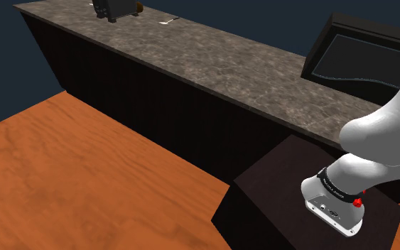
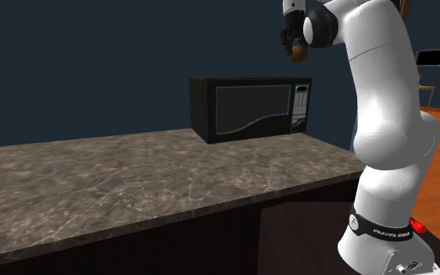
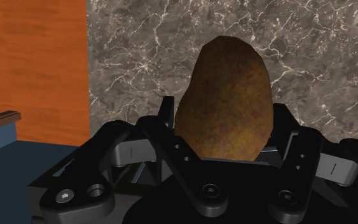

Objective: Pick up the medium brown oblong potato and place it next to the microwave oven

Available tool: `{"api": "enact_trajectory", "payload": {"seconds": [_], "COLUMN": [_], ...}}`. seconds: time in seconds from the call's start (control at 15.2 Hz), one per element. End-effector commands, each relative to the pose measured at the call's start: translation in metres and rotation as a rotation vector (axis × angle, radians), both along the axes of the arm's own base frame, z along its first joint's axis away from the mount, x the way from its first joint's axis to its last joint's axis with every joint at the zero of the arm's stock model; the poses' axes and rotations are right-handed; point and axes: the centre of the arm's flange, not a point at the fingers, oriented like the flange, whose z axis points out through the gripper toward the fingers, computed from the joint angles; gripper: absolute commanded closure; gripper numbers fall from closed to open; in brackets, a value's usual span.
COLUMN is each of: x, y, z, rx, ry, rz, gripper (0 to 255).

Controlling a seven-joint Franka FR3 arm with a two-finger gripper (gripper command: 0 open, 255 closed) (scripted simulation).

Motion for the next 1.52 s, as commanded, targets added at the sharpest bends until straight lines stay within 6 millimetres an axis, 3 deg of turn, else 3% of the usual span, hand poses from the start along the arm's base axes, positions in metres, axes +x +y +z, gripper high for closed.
{"api": "enact_trajectory", "payload": {"seconds": [0.0,1.45], "x": [-0.004,-0.004], "y": [-0.004,-0.004], "z": [-0.008,-0.125], "rx": [-0.001,-0.001], "ry": [0.000,0.000], "rz": [0.002,0.002], "gripper": [255,255]}}
